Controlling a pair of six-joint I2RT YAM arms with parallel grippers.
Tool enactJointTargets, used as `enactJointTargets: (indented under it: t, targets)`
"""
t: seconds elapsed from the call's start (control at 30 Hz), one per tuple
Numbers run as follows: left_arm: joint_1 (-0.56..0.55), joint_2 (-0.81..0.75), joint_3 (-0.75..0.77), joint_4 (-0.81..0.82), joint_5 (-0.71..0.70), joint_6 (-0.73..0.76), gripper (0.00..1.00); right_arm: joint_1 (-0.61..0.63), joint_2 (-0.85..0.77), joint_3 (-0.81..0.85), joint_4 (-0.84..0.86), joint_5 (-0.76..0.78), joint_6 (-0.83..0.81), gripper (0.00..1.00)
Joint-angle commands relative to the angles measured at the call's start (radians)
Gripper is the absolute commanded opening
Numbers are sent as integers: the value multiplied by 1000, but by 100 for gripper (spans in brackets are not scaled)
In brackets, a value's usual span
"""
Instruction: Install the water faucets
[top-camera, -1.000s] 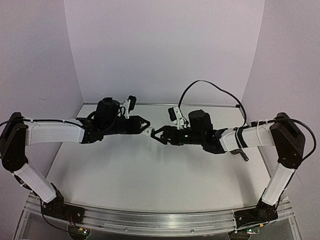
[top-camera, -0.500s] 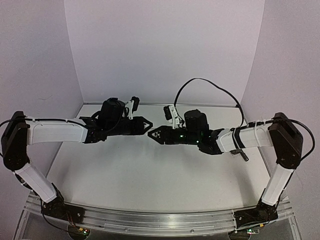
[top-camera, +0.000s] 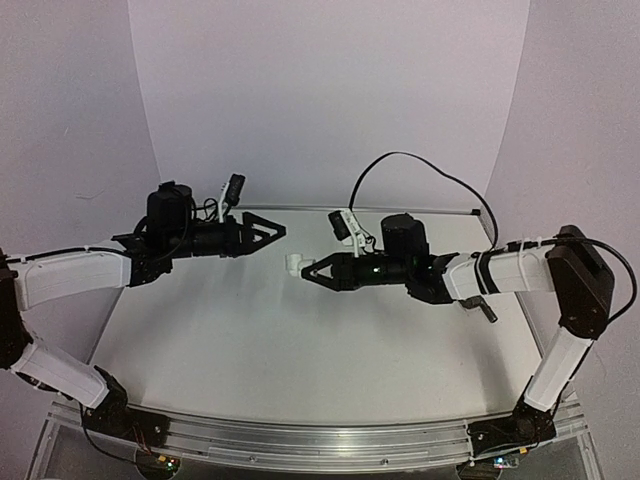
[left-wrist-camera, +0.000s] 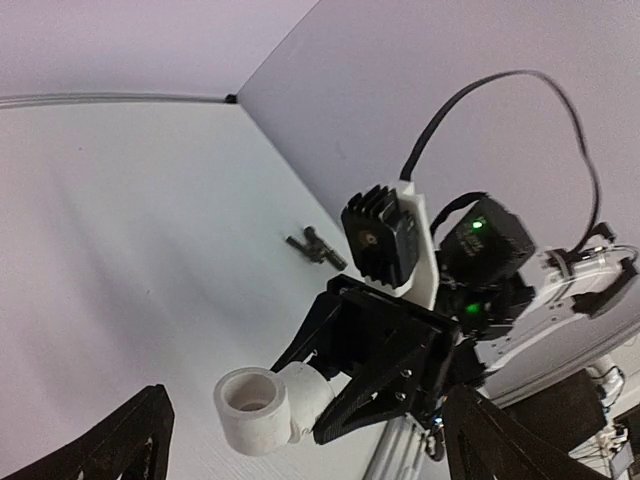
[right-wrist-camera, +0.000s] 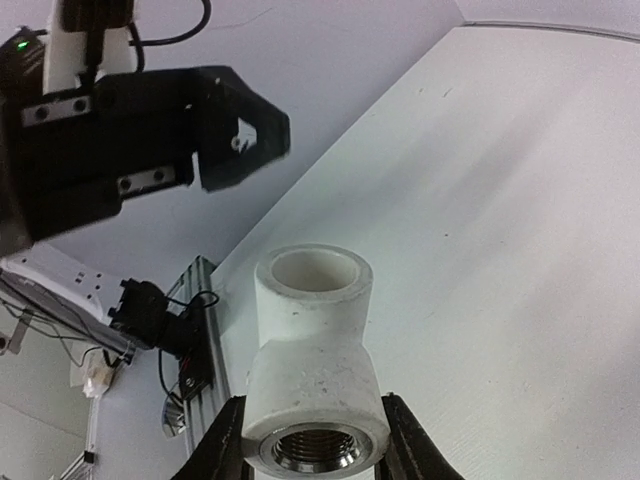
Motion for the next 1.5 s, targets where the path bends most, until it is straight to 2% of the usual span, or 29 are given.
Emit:
enactJointTargets:
  t: [0.0,0.2,0.3,0.33,0.47,0.63,0.9,1.0,1.17,1.47]
  targets:
    - [26,-65,-63,197,365,-69,95,-10,-121,-3,71,-256,-25,0]
    - [25,-51,-73,242,465,-102,95,-9,-131,22,133,-356,33,0]
    - [15,-24,-62,277,494,-125,90,-8,-105,47,136,-355,43,0]
    - [9,-14,-55,273,493,-125,88,-6,-93,55,139,-359,49,0]
    - [-17,32,-36,277,482,-133,66,0,-71,73,144,-348,51,0]
    - [-25,44,-42,289,449,-141,62,0,-66,74,145,-335,50,0]
    - [-25,50,-46,376,411,-205,48,0,-53,64,146,-332,46,0]
    - [-28,63,-47,404,412,-228,47,0,-54,62,145,-325,45,0]
    - [-28,64,-31,354,387,-206,52,0,-45,68,145,-325,45,0]
    - [-49,69,-2,261,353,-148,47,2,-37,79,145,-304,48,0]
